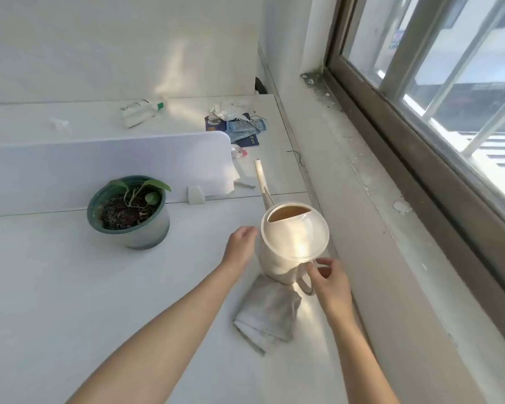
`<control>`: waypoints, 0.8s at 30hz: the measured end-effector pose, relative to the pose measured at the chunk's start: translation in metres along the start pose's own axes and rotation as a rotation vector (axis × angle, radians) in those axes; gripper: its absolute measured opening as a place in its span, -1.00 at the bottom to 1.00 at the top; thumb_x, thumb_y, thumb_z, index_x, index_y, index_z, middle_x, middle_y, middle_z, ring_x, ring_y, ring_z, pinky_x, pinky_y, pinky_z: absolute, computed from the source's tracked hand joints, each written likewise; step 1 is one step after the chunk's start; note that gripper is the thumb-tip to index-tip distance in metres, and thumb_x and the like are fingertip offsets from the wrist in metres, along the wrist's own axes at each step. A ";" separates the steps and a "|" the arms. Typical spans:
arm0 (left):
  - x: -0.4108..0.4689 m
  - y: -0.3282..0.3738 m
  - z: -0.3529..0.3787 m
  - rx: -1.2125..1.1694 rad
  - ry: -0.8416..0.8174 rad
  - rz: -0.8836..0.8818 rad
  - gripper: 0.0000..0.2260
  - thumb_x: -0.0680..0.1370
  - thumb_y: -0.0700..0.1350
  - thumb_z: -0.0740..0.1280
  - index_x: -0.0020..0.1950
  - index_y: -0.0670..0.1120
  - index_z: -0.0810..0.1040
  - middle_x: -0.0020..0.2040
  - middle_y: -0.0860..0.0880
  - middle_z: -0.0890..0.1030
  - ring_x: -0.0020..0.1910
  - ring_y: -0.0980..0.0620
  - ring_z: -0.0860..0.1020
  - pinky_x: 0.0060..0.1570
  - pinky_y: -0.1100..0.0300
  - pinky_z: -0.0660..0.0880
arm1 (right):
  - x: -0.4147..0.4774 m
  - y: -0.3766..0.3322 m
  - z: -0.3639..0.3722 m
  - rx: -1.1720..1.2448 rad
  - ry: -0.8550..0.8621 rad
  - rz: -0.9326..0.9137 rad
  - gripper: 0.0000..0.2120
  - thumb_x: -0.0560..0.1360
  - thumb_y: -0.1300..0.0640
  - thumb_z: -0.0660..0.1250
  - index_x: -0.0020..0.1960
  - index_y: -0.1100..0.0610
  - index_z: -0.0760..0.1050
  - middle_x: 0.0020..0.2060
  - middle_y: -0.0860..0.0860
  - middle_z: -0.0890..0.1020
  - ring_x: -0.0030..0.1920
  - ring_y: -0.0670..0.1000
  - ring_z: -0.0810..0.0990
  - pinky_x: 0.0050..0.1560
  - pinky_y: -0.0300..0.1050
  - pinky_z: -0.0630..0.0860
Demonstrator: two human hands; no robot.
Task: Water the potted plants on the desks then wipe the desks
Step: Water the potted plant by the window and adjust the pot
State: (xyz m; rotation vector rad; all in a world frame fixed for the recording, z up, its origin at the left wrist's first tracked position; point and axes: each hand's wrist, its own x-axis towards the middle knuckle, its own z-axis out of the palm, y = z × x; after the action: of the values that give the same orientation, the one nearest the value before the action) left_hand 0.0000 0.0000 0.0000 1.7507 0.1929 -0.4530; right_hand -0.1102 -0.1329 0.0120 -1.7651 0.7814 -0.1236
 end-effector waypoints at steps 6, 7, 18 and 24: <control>0.037 0.010 0.022 -0.135 0.022 -0.047 -0.80 0.54 -0.07 0.14 0.01 -0.11 0.50 -0.03 -0.04 0.49 -0.06 0.00 0.44 -0.03 0.09 0.41 | 0.014 0.020 0.002 0.087 -0.101 0.017 -0.78 0.48 0.11 0.29 -0.27 0.24 0.49 -0.33 0.06 0.57 -0.29 -0.01 0.48 -0.31 -0.29 0.36; 0.043 0.009 0.023 -0.154 0.010 -0.058 -0.79 0.54 -0.06 0.14 0.04 -0.11 0.49 -0.04 -0.03 0.48 -0.09 0.02 0.43 -0.10 0.15 0.39 | 0.016 0.021 0.002 0.111 -0.116 0.010 -0.77 0.48 0.14 0.28 -0.28 0.27 0.49 -0.36 0.06 0.56 -0.32 -0.02 0.47 -0.34 -0.33 0.35; 0.078 0.014 0.024 -0.308 -0.209 -0.108 -0.80 0.55 -0.09 0.25 0.15 -0.11 0.48 -0.06 0.04 0.58 -0.03 -0.01 0.56 -0.10 0.19 0.45 | 0.020 0.025 0.000 0.365 -0.266 0.030 -0.80 0.53 0.26 0.19 -0.22 0.29 0.49 -0.34 0.08 0.58 -0.41 -0.25 0.53 -0.35 -0.48 0.37; 0.066 0.018 0.027 -0.436 -0.216 -0.127 -0.86 0.53 -0.06 0.25 -0.06 -0.13 0.50 -0.25 -0.05 0.60 -0.24 -0.02 0.52 -0.17 0.14 0.46 | 0.019 0.020 -0.001 0.372 -0.274 0.043 -0.81 0.54 0.20 0.20 -0.22 0.21 0.47 -0.31 -0.01 0.56 -0.36 -0.28 0.48 -0.31 -0.50 0.35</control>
State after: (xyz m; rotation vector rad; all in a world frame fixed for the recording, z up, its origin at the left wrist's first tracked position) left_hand 0.0615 -0.0377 -0.0149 1.2585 0.2302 -0.6372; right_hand -0.1044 -0.1469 -0.0108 -1.3763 0.5557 0.0035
